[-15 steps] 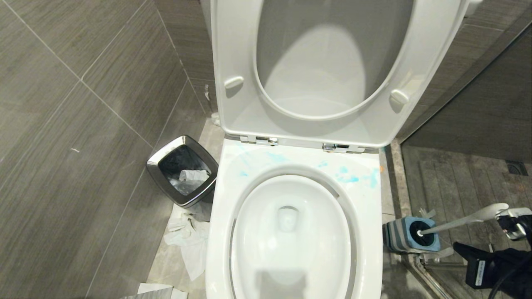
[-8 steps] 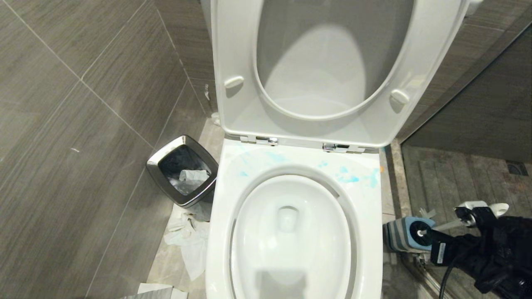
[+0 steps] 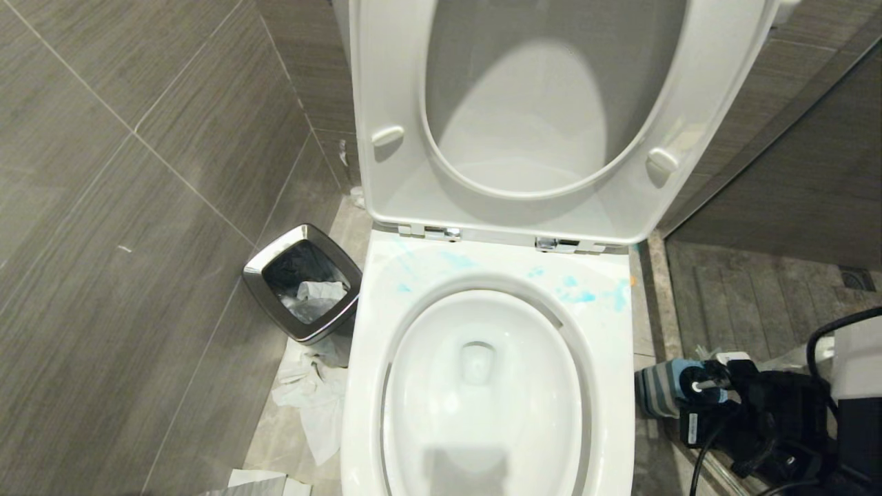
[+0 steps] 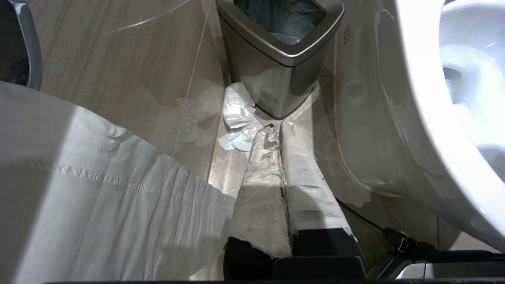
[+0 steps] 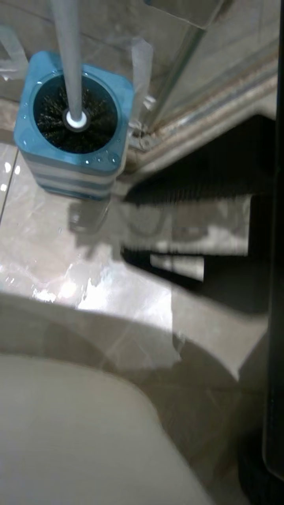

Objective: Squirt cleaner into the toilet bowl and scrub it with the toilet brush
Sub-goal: Pour in the cleaning agent

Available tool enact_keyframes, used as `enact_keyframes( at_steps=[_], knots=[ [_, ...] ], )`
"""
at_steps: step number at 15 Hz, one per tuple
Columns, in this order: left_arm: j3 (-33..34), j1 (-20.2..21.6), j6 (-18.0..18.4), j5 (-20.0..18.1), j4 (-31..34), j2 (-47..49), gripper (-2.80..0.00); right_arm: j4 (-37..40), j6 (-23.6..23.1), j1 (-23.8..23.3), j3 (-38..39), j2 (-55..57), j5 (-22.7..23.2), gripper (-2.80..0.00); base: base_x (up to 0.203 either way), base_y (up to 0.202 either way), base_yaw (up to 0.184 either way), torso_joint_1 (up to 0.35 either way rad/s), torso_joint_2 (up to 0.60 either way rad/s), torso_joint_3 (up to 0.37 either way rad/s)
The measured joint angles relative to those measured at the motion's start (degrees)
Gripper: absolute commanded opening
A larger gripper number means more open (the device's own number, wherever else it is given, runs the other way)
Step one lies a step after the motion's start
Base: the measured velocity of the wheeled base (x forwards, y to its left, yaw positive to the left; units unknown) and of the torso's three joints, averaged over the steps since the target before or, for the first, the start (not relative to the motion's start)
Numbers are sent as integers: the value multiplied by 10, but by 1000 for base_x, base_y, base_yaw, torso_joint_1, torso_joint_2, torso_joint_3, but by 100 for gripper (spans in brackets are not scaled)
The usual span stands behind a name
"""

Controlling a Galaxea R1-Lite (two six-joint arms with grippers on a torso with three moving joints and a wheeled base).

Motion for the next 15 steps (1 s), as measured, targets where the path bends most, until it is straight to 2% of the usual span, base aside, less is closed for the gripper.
enact_keyframes(
  at_steps=[2,5,15],
  knots=[
    [0,0,0,0,0,0,-280,0,-26,0,-15,25,-17,0,0,0,0,0,0,0],
    [0,0,0,0,0,0,-280,0,-39,-2,-54,55,-30,0,0,0,0,0,0,0],
    [0,0,0,0,0,0,-280,1,-27,-7,-331,157,-31,0,0,0,0,0,0,0]
  ],
)
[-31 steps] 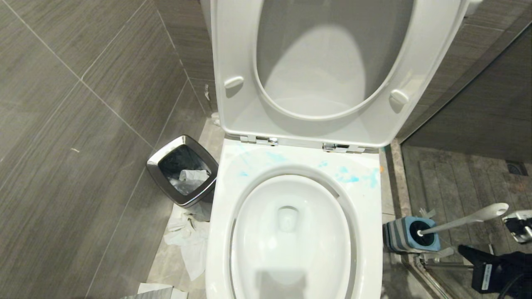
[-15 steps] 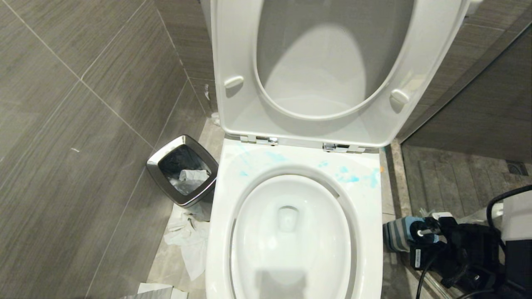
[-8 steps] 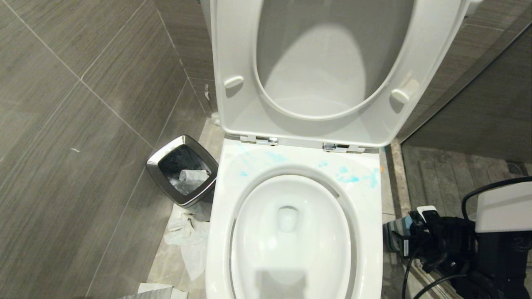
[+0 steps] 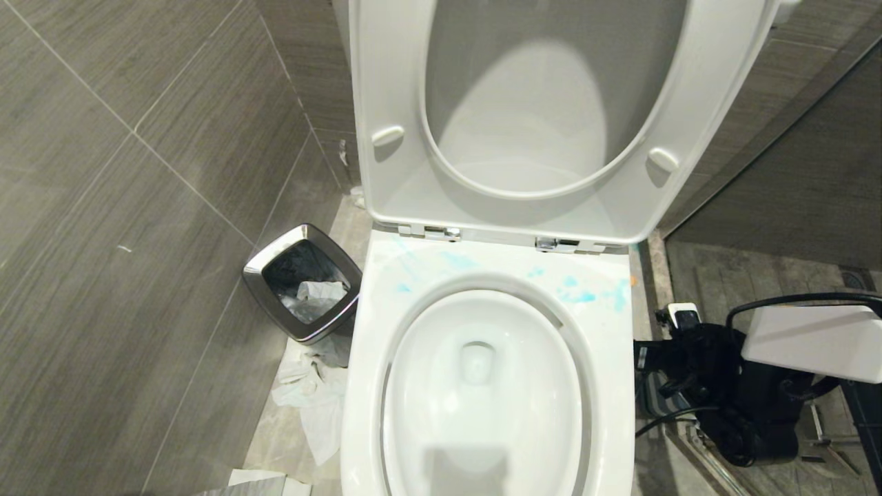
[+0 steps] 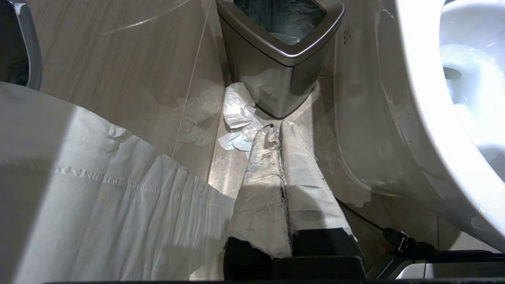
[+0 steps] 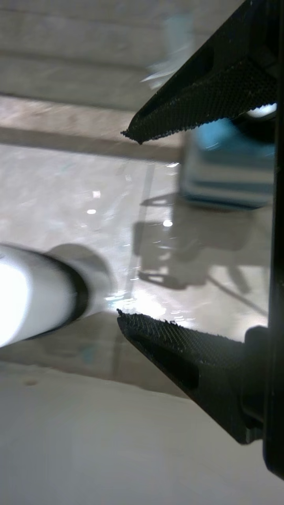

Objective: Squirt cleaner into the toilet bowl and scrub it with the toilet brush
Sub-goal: Pour in the cleaning agent

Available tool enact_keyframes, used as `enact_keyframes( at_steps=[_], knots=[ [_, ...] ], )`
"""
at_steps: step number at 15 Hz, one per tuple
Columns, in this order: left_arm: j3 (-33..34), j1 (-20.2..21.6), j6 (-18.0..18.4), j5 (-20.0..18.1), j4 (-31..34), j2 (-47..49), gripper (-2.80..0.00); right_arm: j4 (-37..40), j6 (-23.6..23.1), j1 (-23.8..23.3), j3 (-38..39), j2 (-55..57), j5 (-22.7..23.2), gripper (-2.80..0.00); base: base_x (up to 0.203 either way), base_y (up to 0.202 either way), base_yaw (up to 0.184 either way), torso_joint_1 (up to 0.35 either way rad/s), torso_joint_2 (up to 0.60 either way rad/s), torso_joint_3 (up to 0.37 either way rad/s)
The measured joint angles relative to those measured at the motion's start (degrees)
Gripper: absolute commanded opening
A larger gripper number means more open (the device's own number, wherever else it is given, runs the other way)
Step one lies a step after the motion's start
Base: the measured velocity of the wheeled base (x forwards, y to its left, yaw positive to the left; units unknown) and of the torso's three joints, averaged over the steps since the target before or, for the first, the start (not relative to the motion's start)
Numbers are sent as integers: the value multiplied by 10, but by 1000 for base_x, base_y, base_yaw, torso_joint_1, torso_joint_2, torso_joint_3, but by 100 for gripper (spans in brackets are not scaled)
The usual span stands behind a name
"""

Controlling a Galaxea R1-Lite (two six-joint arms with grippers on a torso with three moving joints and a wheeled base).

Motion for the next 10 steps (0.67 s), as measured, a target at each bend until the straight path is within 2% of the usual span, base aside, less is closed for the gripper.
enact_keyframes(
  at_steps=[10],
  knots=[
    [0,0,0,0,0,0,-280,0,-2,27,-160,86,3,0,0,0,0,0,0,0]
  ],
)
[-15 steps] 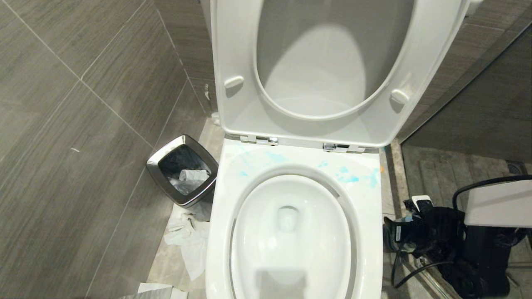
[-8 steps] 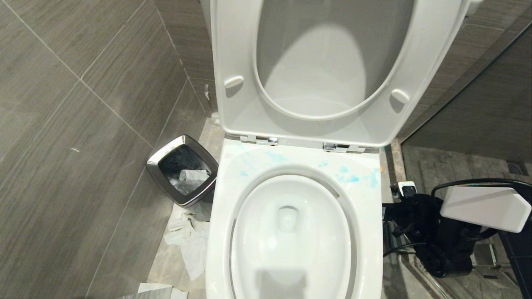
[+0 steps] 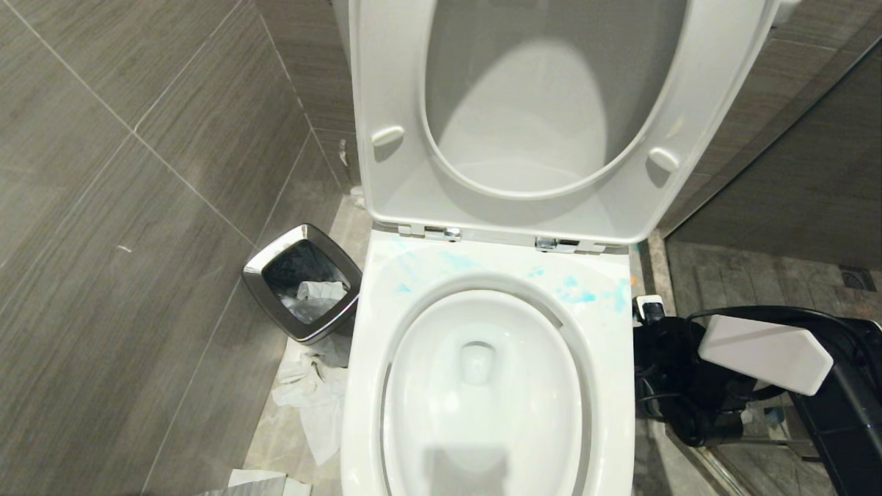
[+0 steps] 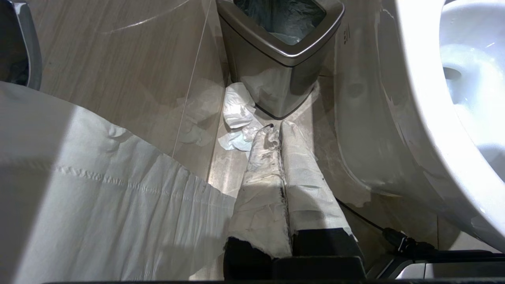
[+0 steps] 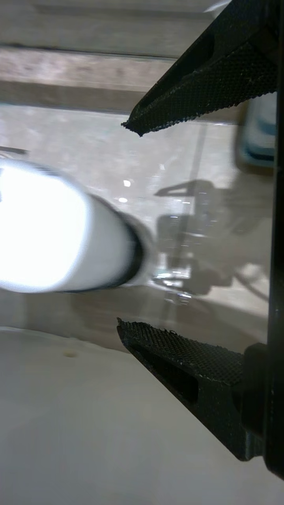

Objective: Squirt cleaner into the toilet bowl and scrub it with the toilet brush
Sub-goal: Pour in the cleaning agent

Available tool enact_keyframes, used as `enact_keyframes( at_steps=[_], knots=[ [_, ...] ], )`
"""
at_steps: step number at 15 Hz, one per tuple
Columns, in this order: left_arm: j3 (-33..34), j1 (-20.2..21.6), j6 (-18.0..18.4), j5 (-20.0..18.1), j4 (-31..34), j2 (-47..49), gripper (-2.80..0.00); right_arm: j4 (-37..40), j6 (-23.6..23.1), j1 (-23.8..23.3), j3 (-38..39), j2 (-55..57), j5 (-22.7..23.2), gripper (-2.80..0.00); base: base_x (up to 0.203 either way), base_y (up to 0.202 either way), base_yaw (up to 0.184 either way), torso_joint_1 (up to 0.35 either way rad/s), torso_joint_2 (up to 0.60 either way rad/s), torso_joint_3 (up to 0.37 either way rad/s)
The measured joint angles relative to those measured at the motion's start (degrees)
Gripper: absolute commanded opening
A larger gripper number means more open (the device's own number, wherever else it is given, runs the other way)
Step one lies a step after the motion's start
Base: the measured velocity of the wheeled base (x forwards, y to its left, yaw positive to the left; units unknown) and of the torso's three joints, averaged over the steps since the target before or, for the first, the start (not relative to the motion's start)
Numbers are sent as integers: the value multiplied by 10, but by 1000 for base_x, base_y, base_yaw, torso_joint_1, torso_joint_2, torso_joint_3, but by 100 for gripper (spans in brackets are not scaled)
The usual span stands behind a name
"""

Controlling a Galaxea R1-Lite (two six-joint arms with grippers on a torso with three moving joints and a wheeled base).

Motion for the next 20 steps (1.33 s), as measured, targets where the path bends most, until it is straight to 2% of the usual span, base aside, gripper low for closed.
enact_keyframes(
  at_steps=[4,11,15,20],
  knots=[
    [0,0,0,0,0,0,-280,0,-10,0,-56,23,-4,0,0,0,0,0,0,0],
    [0,0,0,0,0,0,-280,0,-17,0,-69,25,-2,0,0,0,0,0,0,0],
    [0,0,0,0,0,0,-280,0,3,-2,-51,5,0,0,0,0,0,0,0,0],
    [0,0,0,0,0,0,-280,0,28,4,10,-33,10,0,0,0,0,0,0,0]
  ],
)
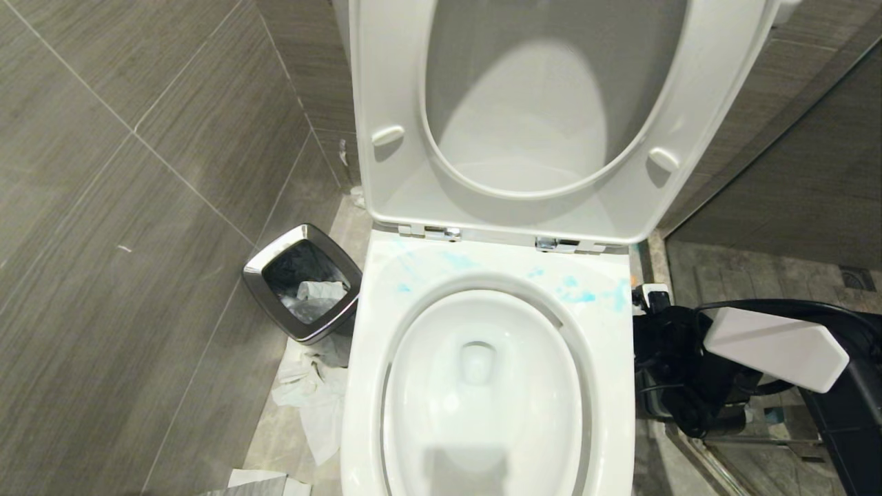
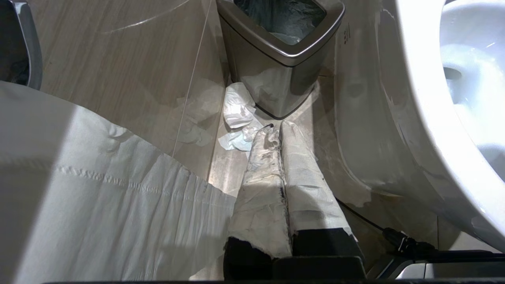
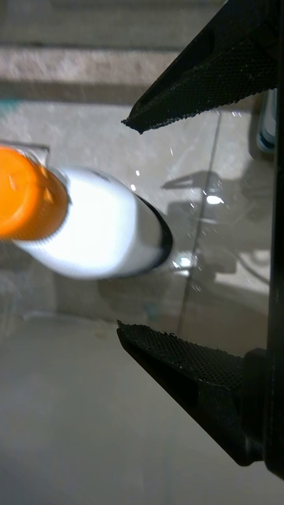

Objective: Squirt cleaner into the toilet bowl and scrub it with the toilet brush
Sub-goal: Pour in the cleaning agent

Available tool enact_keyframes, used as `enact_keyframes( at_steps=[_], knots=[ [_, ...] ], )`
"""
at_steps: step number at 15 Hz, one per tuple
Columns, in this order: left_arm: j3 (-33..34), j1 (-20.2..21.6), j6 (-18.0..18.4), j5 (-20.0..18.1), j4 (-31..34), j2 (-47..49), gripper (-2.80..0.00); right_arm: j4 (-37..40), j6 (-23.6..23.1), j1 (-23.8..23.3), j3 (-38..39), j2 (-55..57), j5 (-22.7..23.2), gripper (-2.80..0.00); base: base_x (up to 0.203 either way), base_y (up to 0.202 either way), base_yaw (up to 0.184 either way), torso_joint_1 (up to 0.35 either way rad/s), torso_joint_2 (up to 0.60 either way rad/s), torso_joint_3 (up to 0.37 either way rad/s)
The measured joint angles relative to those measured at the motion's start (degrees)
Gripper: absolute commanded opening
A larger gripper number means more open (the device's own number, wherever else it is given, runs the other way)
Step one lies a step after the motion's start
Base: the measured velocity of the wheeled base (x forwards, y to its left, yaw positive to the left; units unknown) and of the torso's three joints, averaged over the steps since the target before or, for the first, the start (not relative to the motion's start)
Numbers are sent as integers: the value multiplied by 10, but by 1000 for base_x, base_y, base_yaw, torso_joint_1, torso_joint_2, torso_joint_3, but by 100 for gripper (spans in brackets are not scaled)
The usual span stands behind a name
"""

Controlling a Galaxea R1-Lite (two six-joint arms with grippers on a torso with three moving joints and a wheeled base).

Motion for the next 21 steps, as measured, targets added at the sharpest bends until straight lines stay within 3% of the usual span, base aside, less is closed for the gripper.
enact_keyframes(
  at_steps=[11,21],
  knots=[
    [0,0,2,0,0,0,-280,0,6,3,77,-42,15,0,0,0,0,0,0,0],
    [0,0,3,0,1,0,-280,0,5,3,78,-49,15,0,0,0,0,2,1,-84]
  ],
)
